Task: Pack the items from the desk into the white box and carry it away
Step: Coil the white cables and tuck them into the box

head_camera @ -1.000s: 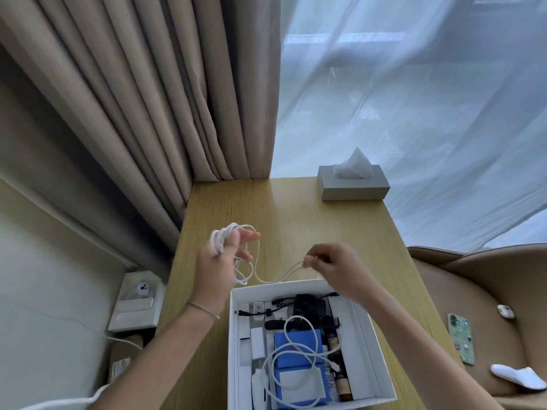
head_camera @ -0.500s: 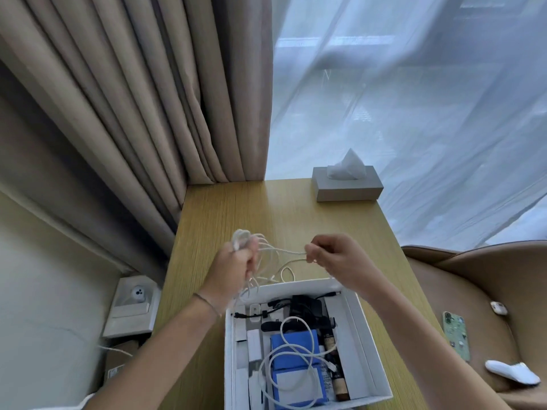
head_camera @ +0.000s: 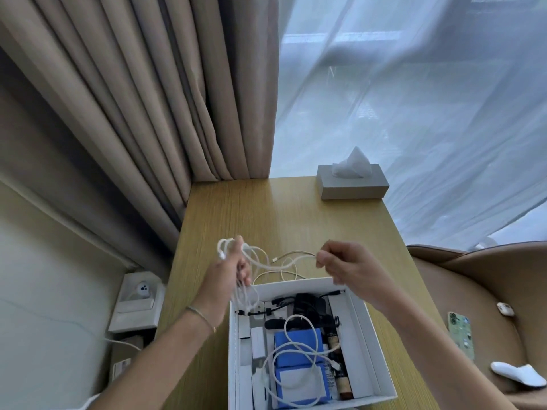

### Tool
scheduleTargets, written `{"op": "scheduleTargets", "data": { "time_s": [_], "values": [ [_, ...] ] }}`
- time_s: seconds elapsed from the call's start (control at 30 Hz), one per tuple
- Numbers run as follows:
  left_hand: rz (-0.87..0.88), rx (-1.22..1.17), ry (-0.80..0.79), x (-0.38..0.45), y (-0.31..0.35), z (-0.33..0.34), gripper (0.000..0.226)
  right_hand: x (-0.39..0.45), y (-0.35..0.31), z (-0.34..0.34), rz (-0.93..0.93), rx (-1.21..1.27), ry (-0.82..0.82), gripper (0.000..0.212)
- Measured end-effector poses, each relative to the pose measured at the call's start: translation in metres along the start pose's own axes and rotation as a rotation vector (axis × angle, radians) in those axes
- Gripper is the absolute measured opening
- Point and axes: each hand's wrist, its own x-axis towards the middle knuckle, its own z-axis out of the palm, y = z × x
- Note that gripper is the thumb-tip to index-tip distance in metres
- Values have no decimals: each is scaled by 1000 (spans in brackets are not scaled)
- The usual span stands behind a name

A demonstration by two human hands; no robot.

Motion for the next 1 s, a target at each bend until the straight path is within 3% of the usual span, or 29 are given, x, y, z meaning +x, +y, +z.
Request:
{"op": "scheduleTargets", "data": {
  "time_s": [0.13,0.23,0.37,0.57,0.7,0.83,1.0],
  "values": [
    [-281,-386,-242,-16,-26,34,58,-12,9,33,23,-58,-88,22],
    [-354,-590,-351,-20,-48,45,67,-26,24,52,153,145,-199,26],
    [-420,-678,-318,-22,-64,55,67,-43,37,68,304,371,-205,19],
    [-316,-343,-137,-19,-84,65,56,-49,61,74,409,316,-113,22],
    [-406,-186,-355,-14,-88,42,52,-51,80,63,398,243,-76,22],
    [-482,-93,-488,-10,-95,17,72,-52,104,55,384,3,-48,29],
    [-251,471,-445,-21,-112,24,29,-52,129,66,385,-191,-91,26]
  ]
}}
